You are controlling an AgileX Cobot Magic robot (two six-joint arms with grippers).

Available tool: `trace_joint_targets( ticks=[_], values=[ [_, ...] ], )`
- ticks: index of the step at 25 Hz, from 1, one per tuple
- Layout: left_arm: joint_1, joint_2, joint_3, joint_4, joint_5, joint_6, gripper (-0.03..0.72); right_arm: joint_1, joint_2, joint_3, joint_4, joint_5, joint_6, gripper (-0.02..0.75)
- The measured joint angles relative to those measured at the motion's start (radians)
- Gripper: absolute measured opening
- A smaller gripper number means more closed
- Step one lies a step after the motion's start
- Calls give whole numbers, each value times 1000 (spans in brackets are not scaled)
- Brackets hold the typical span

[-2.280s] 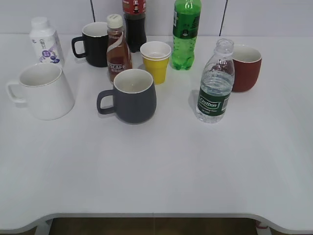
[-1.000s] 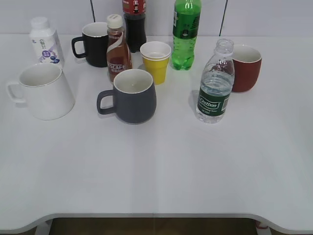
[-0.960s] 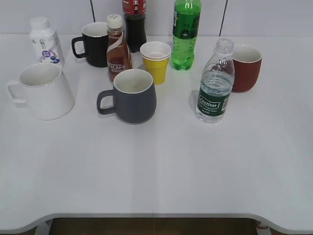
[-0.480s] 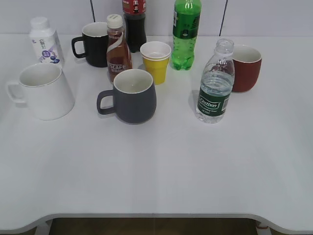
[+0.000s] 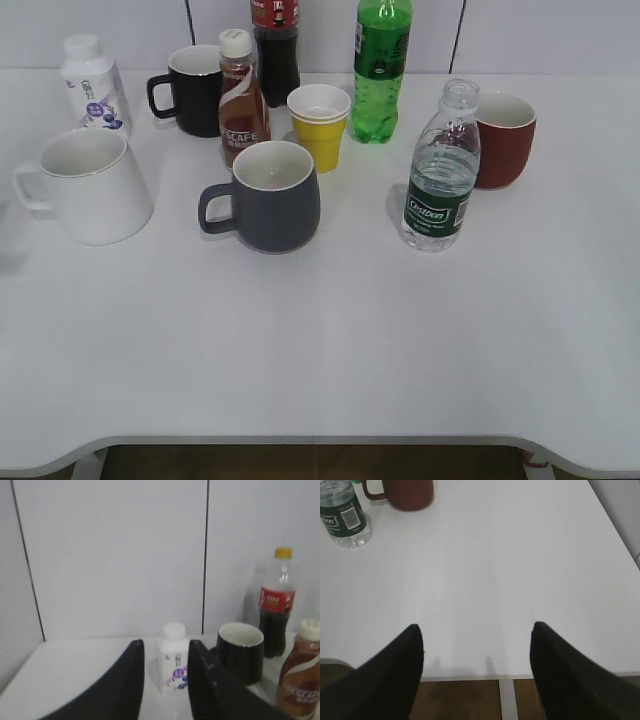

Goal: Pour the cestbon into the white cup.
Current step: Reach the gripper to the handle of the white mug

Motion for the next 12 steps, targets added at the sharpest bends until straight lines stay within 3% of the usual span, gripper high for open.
trace_joint_targets(
  ticks=[6,12],
  values=[
    [0,361,10,0,-258,0,231,0,0,0,0,0,0,503],
    [0,561,161,0,-538,0,231,0,0,0,0,0,0,503]
  ],
)
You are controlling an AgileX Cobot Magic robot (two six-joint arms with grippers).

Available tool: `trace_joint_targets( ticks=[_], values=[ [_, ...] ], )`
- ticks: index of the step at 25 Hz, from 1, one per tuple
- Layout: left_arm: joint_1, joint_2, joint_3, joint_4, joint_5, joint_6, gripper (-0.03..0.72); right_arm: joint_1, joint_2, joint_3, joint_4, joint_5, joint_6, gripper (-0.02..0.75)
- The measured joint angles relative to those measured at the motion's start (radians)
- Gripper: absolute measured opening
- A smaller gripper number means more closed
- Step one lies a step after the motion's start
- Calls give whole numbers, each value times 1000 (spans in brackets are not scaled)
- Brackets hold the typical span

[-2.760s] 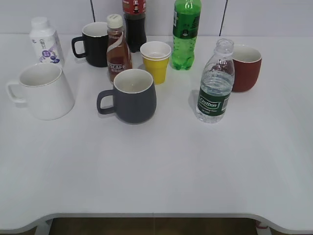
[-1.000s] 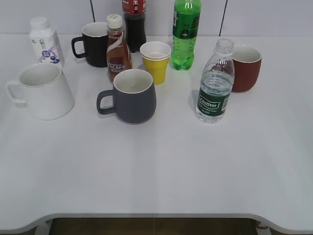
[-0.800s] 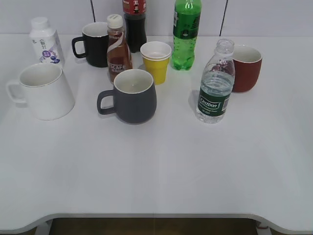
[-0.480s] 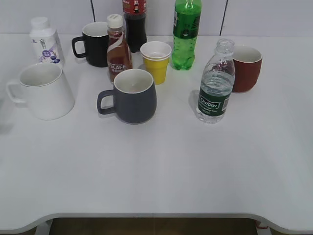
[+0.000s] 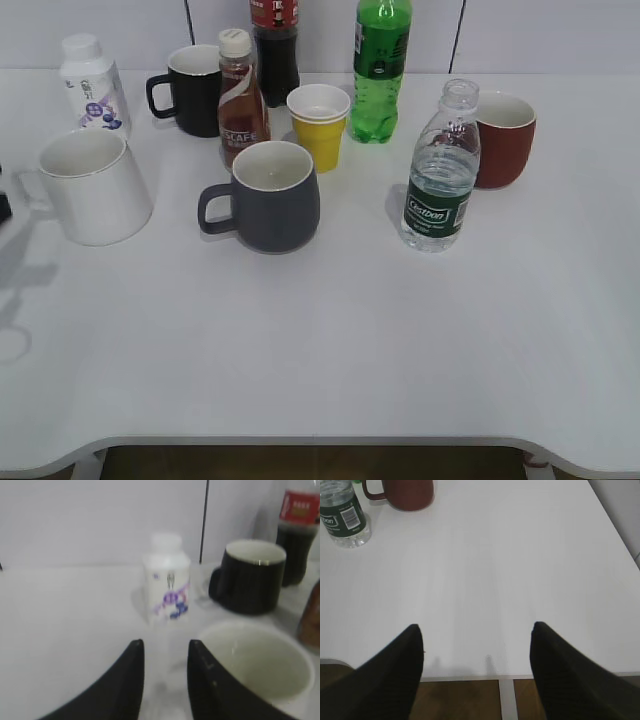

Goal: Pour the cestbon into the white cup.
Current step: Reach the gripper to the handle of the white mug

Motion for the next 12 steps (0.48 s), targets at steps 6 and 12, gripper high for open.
trace_joint_targets(
  ticks=[6,12],
  values=[
    [1,200,57,2,-296,38,295,0,0,0,0,0,0,503],
    [3,385,47,-4,-367,51,314,0,0,0,0,0,0,503]
  ],
)
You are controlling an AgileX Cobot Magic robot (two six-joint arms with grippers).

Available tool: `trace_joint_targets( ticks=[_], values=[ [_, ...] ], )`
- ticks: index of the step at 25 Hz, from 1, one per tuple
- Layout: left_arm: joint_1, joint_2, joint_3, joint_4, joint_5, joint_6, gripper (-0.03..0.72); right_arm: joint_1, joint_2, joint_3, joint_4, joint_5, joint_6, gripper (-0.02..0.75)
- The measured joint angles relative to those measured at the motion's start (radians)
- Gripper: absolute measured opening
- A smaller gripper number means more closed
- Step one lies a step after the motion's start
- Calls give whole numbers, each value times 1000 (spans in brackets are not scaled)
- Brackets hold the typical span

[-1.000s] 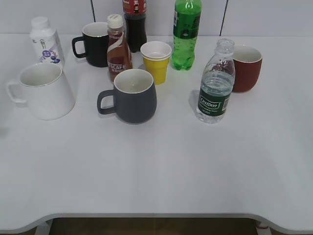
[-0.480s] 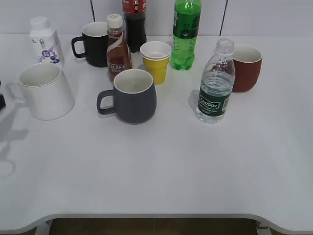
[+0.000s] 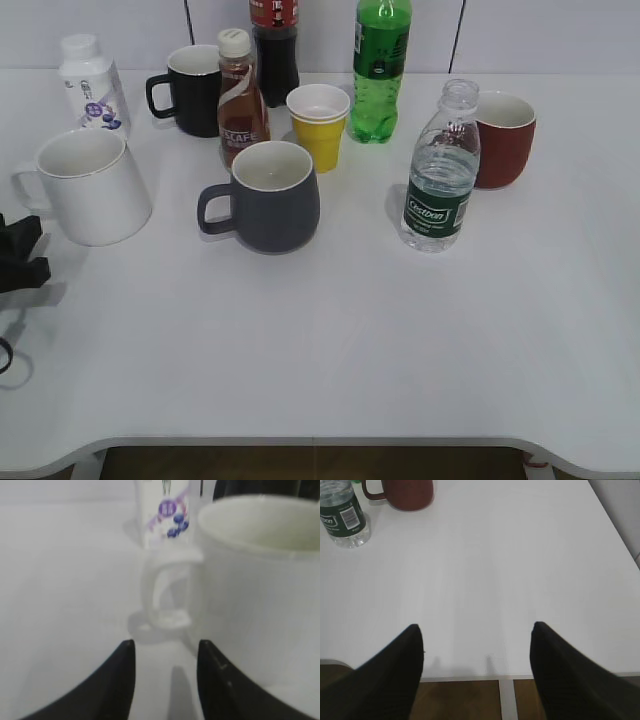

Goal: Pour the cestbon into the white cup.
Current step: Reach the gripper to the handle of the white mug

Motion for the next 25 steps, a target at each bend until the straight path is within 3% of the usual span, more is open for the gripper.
trace_joint_targets(
  ticks=[11,16,21,25],
  values=[
    [0,64,-131,-7,-8,0,297,0,0,0,0,0,0,503],
    [0,85,-193,-4,10,0,214,0,0,0,0,0,0,503],
    [2,92,-234,10,60,12,43,0,0,-1,12,0,0,503],
    [2,70,-223,29,73,12,36,0,17,-21,69,-118,-56,484]
  ],
)
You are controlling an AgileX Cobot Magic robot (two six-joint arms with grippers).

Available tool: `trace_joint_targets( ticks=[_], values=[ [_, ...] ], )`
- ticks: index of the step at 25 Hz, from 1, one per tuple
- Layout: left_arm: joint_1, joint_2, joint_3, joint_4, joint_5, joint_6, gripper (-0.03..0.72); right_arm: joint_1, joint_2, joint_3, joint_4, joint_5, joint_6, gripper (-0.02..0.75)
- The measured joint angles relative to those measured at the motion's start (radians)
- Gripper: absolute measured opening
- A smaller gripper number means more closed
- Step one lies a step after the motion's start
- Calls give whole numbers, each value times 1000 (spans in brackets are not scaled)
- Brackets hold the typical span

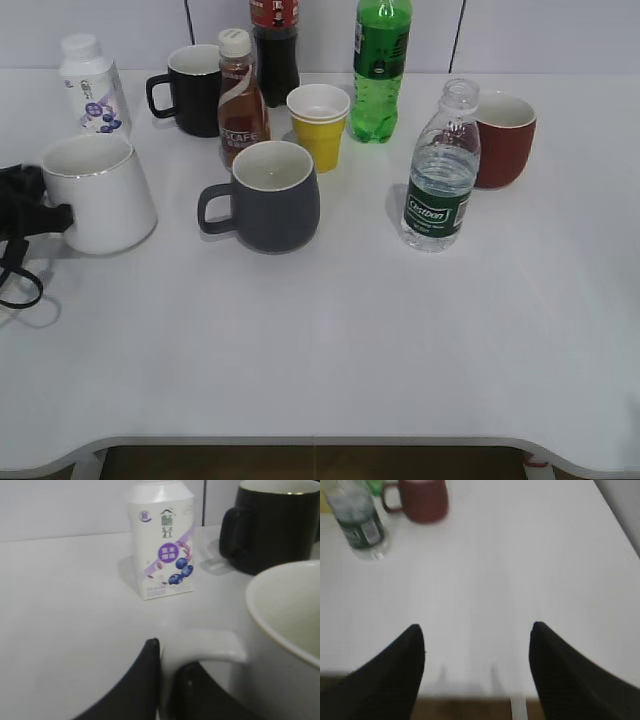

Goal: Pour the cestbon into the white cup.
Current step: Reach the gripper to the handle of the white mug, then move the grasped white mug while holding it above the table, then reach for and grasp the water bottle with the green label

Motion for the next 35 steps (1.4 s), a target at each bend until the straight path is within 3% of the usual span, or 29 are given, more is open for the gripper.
trace_joint_targets(
  ticks=[4,7,12,15,21,25,28,31,35],
  values=[
    [1,-81,24,37,17,7,36,0,130,-5,74,-384,-175,466],
    [3,-158,33,67,18,7,36,0,286,-5,216,-696,-310,462],
    [3,-282,34,149,26,7,36,6,554,-5,319,-991,-377,462],
    [3,-352,34,216,52,7,36,79,668,0,259,-1153,-286,462],
    [3,-431,34,300,95,7,35,289,931,156,-17,-1358,19,462],
    [3,-442,34,323,97,7,35,316,1204,234,-42,-1503,93,537],
    [3,-442,34,350,106,7,35,317,1400,235,-67,-1722,134,599],
    [2,-442,34,394,118,7,35,317,1572,202,-125,-1874,176,615],
    [-28,-442,34,401,180,7,35,317,1763,83,-163,-1921,220,619]
  ],
)
